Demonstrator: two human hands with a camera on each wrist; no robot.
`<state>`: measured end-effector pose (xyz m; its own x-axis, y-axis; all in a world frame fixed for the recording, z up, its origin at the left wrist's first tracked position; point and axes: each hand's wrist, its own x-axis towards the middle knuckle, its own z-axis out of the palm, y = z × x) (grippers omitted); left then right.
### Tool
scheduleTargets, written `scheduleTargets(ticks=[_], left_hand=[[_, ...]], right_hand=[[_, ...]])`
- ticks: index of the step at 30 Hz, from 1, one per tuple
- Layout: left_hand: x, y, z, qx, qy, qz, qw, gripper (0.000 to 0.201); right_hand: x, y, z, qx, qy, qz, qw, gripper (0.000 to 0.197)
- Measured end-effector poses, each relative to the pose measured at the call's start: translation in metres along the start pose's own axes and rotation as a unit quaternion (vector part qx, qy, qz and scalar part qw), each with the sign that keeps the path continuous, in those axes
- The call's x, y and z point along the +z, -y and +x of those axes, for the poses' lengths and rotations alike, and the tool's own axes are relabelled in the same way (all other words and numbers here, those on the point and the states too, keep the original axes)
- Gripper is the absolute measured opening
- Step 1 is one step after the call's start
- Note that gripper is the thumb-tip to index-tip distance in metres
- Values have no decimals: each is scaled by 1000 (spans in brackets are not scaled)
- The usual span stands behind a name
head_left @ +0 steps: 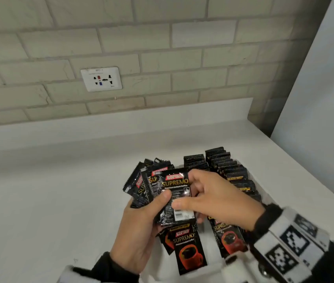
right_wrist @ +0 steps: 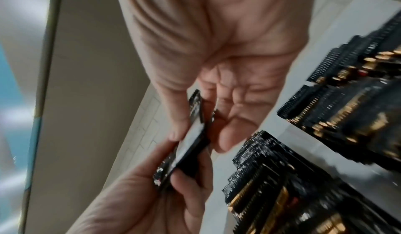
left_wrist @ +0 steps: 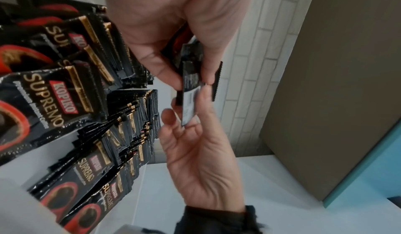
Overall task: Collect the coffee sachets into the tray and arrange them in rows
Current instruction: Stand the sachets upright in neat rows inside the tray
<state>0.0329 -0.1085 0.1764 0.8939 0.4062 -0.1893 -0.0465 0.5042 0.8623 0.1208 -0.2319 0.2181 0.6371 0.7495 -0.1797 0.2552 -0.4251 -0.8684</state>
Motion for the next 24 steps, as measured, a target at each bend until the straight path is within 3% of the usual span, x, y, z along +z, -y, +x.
scheduleTargets(ticks=[4, 10, 12, 16, 19, 22, 24], left_hand=[[5, 3, -3, -17, -8, -14, 1000, 46], [-1, 2, 1, -15, -66, -22, 997, 28], [-1, 3, 3, -7, -71, -14, 997, 32], [6, 8, 3, 1, -81, 5, 997, 55], [9, 15, 4, 13, -96, 42, 994, 76], [9, 17, 1, 29, -121, 60, 990, 65], [9, 15, -2, 37, -133, 47, 989, 42]], right_hand=[[5, -17, -3, 30, -41, 137, 989, 16], [-2, -33, -11, 35, -147, 273, 950, 19], [-4, -34, -15, 37, -146, 307, 940, 22], [3, -33, -20, 21, -100, 251, 963, 29], [10, -32, -19, 18, -109, 215, 970, 21], [14, -33, -21, 32, -121, 231, 965, 19], [14, -35, -22, 39, -134, 231, 963, 20]])
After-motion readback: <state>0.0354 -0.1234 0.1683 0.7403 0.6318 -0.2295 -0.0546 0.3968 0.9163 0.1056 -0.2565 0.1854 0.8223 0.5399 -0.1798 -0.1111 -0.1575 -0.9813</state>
